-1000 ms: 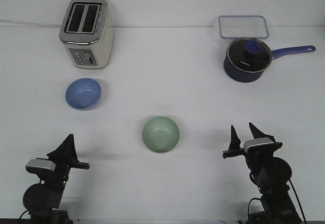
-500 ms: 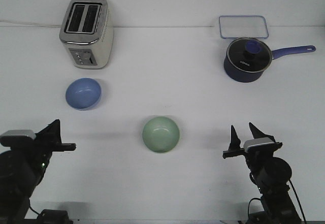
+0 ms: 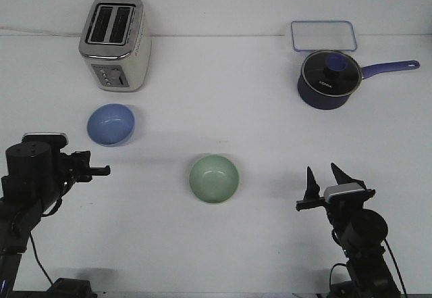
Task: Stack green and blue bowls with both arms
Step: 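Reach the left gripper forward to the light blue bowl's rim and grasp it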
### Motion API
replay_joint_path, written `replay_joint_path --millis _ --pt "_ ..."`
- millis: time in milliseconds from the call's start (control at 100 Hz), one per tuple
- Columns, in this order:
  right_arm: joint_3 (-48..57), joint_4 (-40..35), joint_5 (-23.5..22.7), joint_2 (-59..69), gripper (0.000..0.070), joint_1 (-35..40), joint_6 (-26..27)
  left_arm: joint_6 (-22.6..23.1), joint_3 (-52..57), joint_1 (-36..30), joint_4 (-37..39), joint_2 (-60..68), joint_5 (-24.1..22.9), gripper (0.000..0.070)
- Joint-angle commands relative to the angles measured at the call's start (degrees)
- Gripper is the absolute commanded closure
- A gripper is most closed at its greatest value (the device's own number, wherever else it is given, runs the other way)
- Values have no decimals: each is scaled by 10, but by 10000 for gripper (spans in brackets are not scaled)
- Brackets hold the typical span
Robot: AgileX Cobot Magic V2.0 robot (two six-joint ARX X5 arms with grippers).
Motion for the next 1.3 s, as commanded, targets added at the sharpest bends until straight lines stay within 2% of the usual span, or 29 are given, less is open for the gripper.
replay_joint_path --millis 0,100,140,240,320,520,680,1020,1290 --pt "4 7 1 0 284 1 2 9 11 -2 4 4 1 684" --pt "4 7 1 0 284 1 1 -6 11 -2 3 3 1 662" --pt "4 7 1 0 284 1 2 -9 11 -2 1 3 1 586" --pt "4 7 0 0 284 1 2 -8 11 -2 2 4 1 345" --pt "4 7 1 0 284 1 2 -8 11 -2 7 4 0 278" --pt "4 7 1 0 284 1 2 -3 16 1 46 23 0 274" --pt "4 7 1 0 284 1 2 1 62 20 45 108 0 196" --pt "4 7 0 0 284 1 2 21 210 91 51 337 0 197" --pt "4 7 0 0 284 1 2 29 226 117 51 468 1 197"
